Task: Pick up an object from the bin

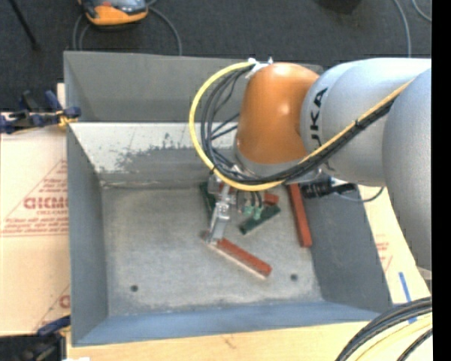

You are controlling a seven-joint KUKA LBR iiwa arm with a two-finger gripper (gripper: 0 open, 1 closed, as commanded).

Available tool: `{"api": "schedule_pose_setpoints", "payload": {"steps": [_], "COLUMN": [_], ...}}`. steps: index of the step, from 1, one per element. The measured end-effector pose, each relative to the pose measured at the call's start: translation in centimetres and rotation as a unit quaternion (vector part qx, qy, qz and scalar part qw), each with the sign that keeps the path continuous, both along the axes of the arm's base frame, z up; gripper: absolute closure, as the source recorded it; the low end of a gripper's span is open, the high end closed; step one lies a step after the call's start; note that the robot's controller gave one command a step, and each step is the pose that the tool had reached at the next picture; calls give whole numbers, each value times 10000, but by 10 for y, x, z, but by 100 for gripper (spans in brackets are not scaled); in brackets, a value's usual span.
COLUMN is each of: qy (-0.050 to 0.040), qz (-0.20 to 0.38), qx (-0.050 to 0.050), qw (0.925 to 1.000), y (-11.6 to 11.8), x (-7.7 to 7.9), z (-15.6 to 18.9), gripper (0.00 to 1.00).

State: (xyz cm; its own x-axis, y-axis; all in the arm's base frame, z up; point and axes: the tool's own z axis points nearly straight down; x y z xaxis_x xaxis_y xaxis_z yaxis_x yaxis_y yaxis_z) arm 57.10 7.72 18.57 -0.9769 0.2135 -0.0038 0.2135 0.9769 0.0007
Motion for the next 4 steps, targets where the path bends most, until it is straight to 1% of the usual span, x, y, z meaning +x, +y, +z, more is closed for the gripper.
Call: {"api": "schedule_pose_setpoints", "payload": {"steps": [1, 2, 3, 4], "qy": [-41, 12, 3, -2], "qz": [1, -858, -798, -938], "qx": [6, 1, -3, 2], "qw": [10000, 9963, 9968, 9956], "y": [-32, -49, -71, -50], "x": [-7, 8, -9, 30], "z": [-42, -70, -80, -99], "gripper": [0, 0, 0, 0]}}
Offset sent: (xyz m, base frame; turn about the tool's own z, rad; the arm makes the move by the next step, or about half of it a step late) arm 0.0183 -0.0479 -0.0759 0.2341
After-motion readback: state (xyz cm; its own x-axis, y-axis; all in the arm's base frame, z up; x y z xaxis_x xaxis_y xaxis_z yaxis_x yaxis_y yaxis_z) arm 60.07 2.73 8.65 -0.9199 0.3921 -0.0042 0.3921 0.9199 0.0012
